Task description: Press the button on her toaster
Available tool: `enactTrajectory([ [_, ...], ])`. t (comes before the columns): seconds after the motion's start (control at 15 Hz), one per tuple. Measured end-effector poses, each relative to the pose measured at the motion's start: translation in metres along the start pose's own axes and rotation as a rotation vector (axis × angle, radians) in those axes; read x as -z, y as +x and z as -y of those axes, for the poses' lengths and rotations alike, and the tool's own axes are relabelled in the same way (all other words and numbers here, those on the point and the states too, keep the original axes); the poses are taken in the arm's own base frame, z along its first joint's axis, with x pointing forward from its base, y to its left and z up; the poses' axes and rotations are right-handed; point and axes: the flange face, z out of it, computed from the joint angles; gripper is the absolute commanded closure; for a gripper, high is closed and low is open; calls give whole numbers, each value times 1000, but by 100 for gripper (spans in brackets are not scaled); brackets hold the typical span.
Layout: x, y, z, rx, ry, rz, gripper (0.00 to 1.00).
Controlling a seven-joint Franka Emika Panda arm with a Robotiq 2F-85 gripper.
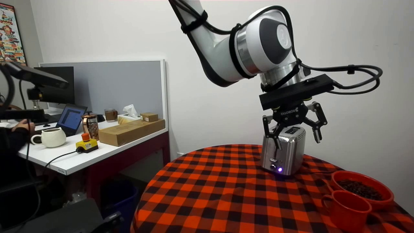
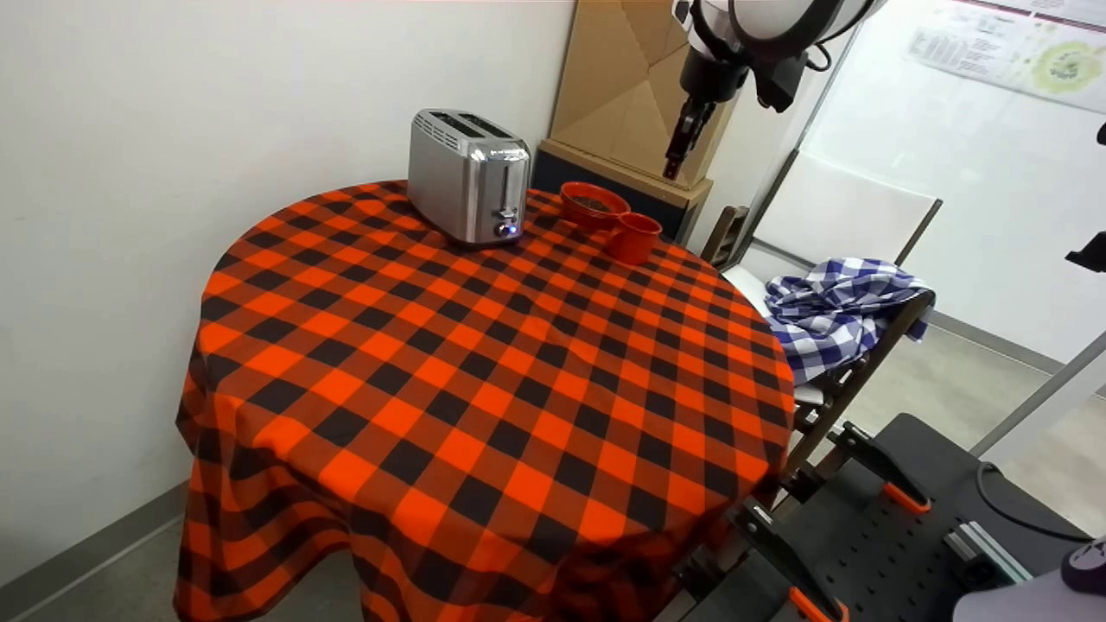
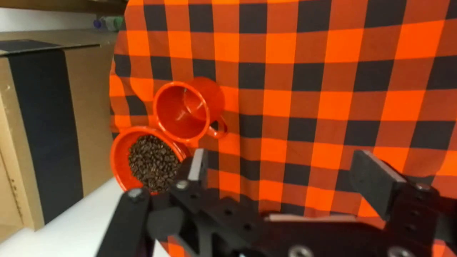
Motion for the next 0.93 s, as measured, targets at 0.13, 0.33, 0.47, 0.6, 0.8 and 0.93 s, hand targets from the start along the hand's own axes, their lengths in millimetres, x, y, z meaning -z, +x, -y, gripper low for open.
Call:
enactTrajectory([
  [0.13, -10, -4, -2, -46, -1, -71, 0],
  [0.33, -38, -16, -3, -120, 33, -122, 0],
  [0.47, -61, -22, 0, -152, 71, -135, 0],
  [0.6, -82, -23, 4, -167, 113, -141, 0],
  [0.8, -105, -12, 7, -166, 155, -156, 0],
  [0.93, -116, -2, 7, -158, 168, -169, 0],
])
